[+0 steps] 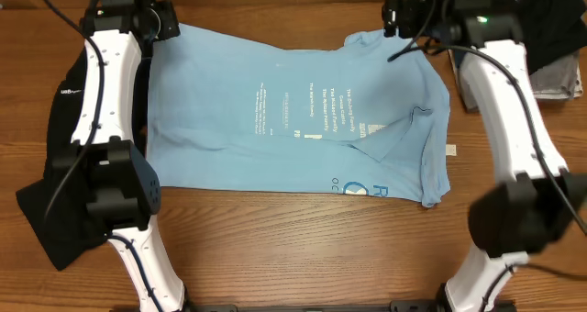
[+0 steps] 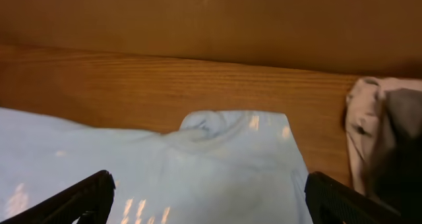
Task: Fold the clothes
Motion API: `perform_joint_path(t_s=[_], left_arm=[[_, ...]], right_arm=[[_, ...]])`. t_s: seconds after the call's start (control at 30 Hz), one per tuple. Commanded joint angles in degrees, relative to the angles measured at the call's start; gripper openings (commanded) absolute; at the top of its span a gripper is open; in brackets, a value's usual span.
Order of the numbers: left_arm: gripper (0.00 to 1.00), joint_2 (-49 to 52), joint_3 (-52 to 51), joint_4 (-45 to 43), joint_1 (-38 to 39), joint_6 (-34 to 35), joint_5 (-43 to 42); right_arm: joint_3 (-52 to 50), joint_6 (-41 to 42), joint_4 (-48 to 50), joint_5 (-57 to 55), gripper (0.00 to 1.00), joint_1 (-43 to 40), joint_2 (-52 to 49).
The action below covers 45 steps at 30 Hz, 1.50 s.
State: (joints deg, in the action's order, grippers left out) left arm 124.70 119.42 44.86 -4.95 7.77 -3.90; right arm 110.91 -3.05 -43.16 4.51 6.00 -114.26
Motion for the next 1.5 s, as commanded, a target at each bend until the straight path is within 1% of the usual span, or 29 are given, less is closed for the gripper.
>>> perform_joint_path(t_s=[0.0, 0.17, 0.4, 0.53, 0.77, 0.83, 0.9, 1.07, 1.13, 1.2, 1.3, 1.4, 1.43, 1.47], left_arm=[[0.04, -0.63, 0.76, 1.33, 1.16, 1.68, -0.61], [0.04, -0.61, 0.76, 2.36, 2.51, 1.66, -0.59], [0.04, -0.44, 0.74, 3.32, 3.87, 1.68, -0.59], [0.04, -0.17, 0.63, 4.76, 4.63, 1.62, 0.11], [0.04, 0.11, 0.63, 5.49, 5.09, 1.64, 0.07], [0.04, 0.11, 0.63, 5.49, 5.09, 1.64, 0.07], [0.04, 0.11, 0.63, 5.49, 5.09, 1.64, 0.07], [0.04, 0.11, 0.63, 5.51, 5.09, 1.64, 0.07], [0.04, 0.11, 0.63, 5.51, 5.09, 1.64, 0.07], [0.04, 0.11, 0.63, 5.51, 5.09, 1.62, 0.07], [0.04, 0.11, 0.63, 5.51, 5.09, 1.42, 0.09], [0.04, 0.11, 0.63, 5.73, 5.07, 1.44, 0.09], [0.04, 0.11, 0.63, 5.9, 5.07, 1.44, 0.09], [0.04, 0.11, 0.63, 5.99, 5.09, 1.42, 0.09]], right_arm=[[0.04, -0.39, 3.19, 0.55, 0.96, -0.22, -7.1], [0.07, 2.34, 11.08, 0.46, 0.97, -0.28, -16.15], [0.04, 4.83, 19.34, 0.48, 0.95, -0.28, -23.58], [0.04, 6.12, 23.28, 0.46, 0.89, -0.28, -26.23], [0.07, 6.4, 26.8, -0.2, 0.79, -0.28, -29.75], [0.07, 6.54, 26.84, -0.68, 0.73, -0.28, -30.29], [0.04, 6.56, 26.58, -0.9, 0.63, -0.28, -30.56], [0.17, 8.44, 24.28, -1.51, 0.43, -0.28, -30.49], [0.22, 10.03, 22.29, -1.46, 0.28, -0.44, -29.86], [0.24, 11.13, 19.39, -1.46, 0.21, -0.63, -28.44], [0.24, 12.74, 12.76, -1.22, 0.17, -0.87, -25.2], [0.28, 12.74, 1.86, -0.35, 0.17, -0.87, -21.9], [0.28, 12.74, -3.54, -0.33, 0.22, -0.87, -20.98], [0.28, 12.74, -6.34, -0.22, 0.25, -0.87, -20.7]])
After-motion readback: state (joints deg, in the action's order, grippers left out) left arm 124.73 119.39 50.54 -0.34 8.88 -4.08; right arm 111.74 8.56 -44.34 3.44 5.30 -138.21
